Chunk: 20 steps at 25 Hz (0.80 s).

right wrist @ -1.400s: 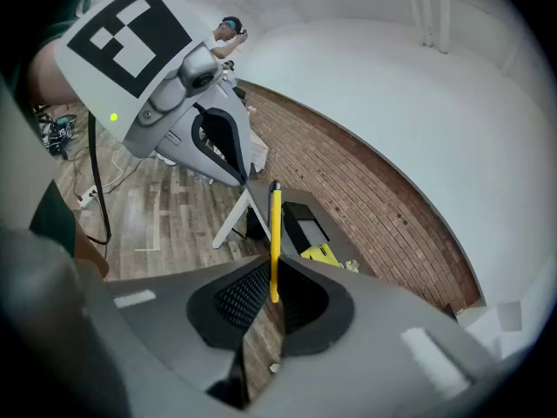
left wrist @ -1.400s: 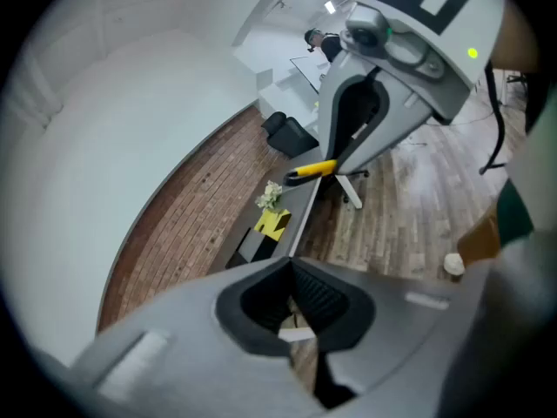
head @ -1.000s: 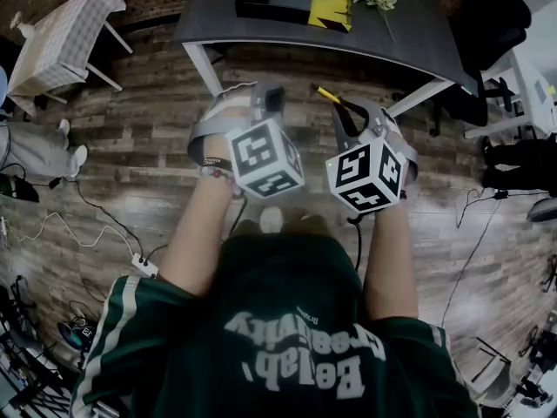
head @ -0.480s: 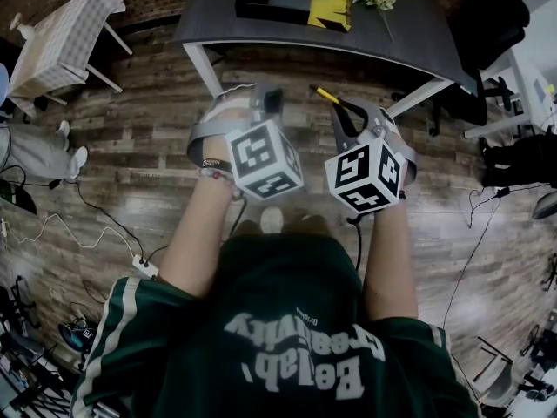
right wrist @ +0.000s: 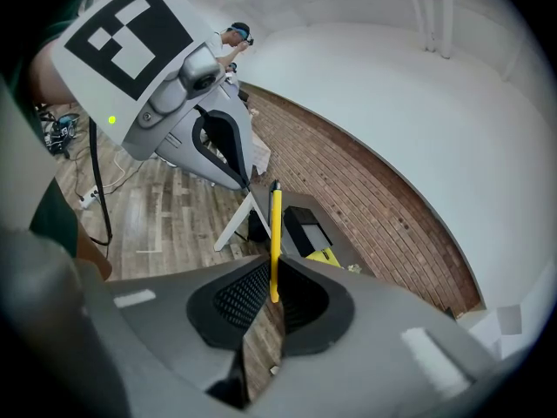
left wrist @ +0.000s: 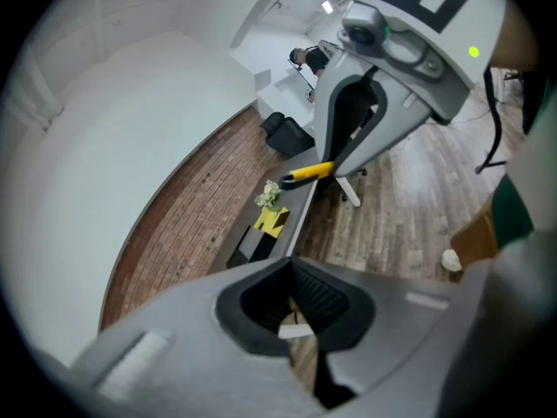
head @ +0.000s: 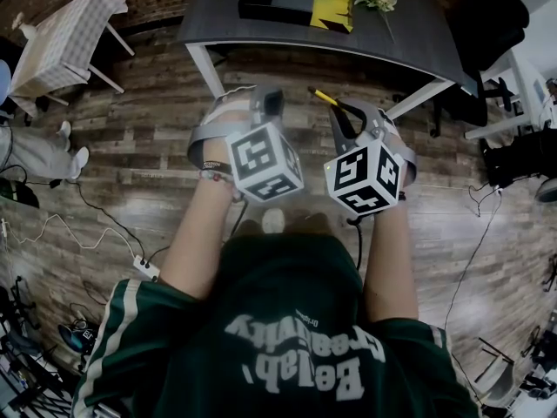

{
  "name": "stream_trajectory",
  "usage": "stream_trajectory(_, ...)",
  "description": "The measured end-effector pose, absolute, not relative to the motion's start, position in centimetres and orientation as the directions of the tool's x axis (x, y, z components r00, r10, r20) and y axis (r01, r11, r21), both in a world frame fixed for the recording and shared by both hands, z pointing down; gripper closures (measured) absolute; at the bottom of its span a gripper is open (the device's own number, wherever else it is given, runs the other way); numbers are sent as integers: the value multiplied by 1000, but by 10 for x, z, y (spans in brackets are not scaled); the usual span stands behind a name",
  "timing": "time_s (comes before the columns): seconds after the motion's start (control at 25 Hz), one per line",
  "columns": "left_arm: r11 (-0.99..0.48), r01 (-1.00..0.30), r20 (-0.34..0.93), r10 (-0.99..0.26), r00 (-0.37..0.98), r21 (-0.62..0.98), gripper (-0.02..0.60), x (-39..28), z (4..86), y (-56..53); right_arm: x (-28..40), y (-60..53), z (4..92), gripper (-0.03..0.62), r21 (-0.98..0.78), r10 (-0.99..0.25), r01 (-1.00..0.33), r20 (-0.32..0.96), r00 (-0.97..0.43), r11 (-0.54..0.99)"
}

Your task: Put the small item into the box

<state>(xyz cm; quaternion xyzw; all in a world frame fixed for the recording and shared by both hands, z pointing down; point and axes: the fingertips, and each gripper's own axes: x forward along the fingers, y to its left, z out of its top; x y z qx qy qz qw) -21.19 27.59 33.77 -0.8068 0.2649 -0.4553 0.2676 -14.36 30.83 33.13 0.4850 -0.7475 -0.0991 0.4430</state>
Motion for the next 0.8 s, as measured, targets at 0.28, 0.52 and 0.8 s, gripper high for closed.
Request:
stream_trajectory(0.28,-712,-185,586,-675,448,-678,581,-221,336,279,-153,312,330,560,588,-816,-628,562,-136,509)
stream_trajectory(0.52,-707,-190,577,-678,455,-681,581,-226,328,275,-157,312,325,562,594,-816,-624,564,-126,508)
stream_trajectory(0.8,-711,-179,583,-673,456,-680,581,-225,332,273,-156,308,325,562,603,-818,-618,563,-120,505)
